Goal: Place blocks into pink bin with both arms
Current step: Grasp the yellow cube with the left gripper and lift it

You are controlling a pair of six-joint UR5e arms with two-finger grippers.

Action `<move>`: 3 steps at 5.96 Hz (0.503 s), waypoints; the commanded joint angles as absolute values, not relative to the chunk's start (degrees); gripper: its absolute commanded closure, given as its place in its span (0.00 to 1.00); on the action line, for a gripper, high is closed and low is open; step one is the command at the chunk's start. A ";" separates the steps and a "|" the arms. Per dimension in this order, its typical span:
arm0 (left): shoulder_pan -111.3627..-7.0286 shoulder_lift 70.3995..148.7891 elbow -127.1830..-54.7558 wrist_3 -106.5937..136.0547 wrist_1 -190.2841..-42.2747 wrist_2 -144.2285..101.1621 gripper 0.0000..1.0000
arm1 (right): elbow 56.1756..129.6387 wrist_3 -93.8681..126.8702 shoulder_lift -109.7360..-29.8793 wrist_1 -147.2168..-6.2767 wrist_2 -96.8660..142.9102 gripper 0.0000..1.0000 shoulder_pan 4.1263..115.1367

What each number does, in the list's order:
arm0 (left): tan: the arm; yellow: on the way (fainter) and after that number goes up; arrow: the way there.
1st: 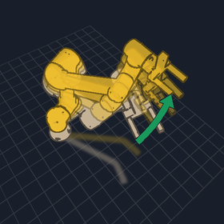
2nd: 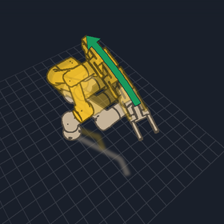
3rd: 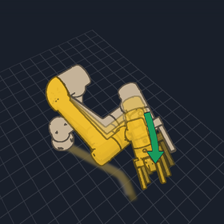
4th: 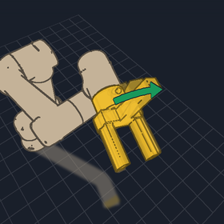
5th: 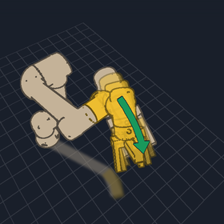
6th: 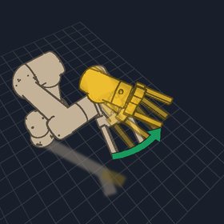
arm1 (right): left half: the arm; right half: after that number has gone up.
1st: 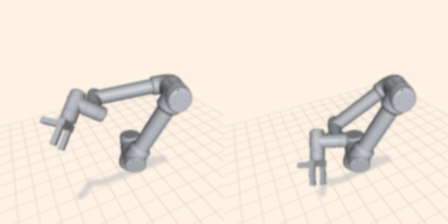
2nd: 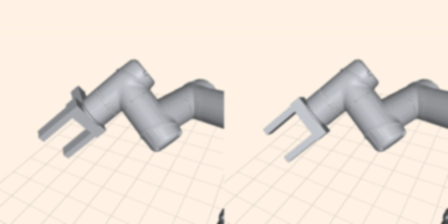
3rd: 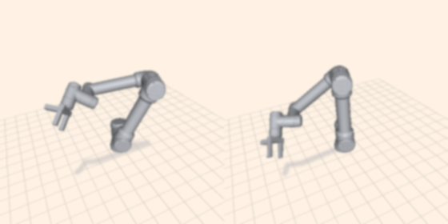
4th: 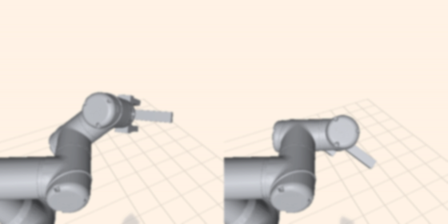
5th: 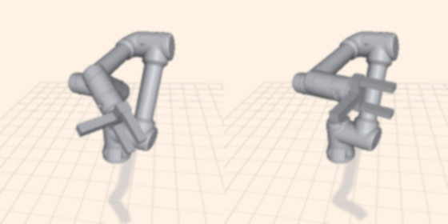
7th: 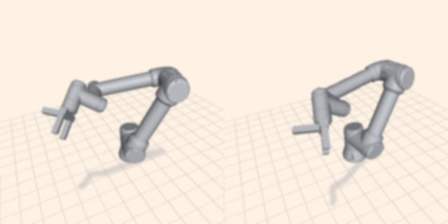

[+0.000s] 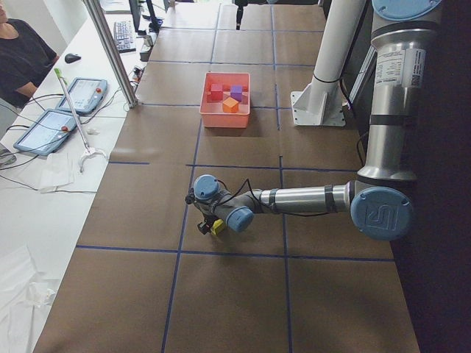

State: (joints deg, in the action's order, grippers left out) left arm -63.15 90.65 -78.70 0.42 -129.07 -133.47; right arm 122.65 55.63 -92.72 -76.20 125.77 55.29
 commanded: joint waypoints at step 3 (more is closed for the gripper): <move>-57.62 99.96 -95.30 47.10 -129.11 -145.01 1.00 | 122.00 55.29 -92.73 -76.20 125.25 0.00 55.28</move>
State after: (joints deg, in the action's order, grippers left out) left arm -61.39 95.09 -89.45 30.38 -129.03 -142.87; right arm 122.34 55.52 -92.78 -76.20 125.56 55.28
